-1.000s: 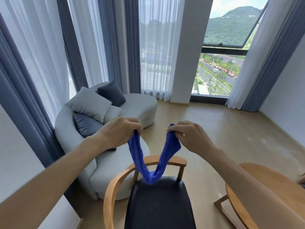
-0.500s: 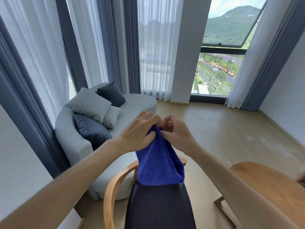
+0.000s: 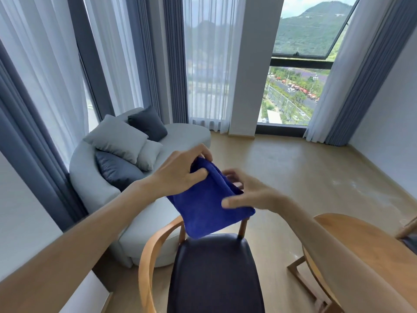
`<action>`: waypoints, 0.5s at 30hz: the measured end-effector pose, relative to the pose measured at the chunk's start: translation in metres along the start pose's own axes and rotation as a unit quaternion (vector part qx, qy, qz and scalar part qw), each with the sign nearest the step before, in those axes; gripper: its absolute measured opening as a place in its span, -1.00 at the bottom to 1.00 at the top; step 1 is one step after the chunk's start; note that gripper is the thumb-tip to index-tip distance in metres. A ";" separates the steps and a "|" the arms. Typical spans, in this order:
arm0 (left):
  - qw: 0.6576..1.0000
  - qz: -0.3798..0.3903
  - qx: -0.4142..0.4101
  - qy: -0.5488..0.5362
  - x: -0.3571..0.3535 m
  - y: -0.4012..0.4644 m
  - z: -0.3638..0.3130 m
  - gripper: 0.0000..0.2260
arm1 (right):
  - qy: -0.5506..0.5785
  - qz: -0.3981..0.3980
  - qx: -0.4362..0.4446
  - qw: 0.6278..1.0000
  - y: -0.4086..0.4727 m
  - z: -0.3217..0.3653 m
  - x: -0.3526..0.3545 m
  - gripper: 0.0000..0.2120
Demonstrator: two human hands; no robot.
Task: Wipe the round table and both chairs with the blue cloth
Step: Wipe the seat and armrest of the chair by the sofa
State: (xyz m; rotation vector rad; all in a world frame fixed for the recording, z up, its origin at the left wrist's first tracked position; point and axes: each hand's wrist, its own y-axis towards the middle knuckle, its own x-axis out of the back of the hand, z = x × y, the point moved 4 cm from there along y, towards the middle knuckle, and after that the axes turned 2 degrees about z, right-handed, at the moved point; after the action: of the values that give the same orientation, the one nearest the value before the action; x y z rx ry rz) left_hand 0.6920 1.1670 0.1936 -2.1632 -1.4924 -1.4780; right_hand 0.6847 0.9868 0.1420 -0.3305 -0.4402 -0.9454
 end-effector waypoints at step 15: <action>0.979 0.122 0.128 0.103 -0.004 -0.037 0.074 -0.92 | -0.038 -0.159 0.009 0.986 0.016 -0.018 0.006 -0.89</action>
State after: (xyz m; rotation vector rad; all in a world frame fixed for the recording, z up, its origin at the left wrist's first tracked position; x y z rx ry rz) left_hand 0.7109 1.2257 0.1383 -1.8990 -1.2226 -1.3034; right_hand 0.7053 0.9829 0.1281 -0.2837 -0.5820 -1.2421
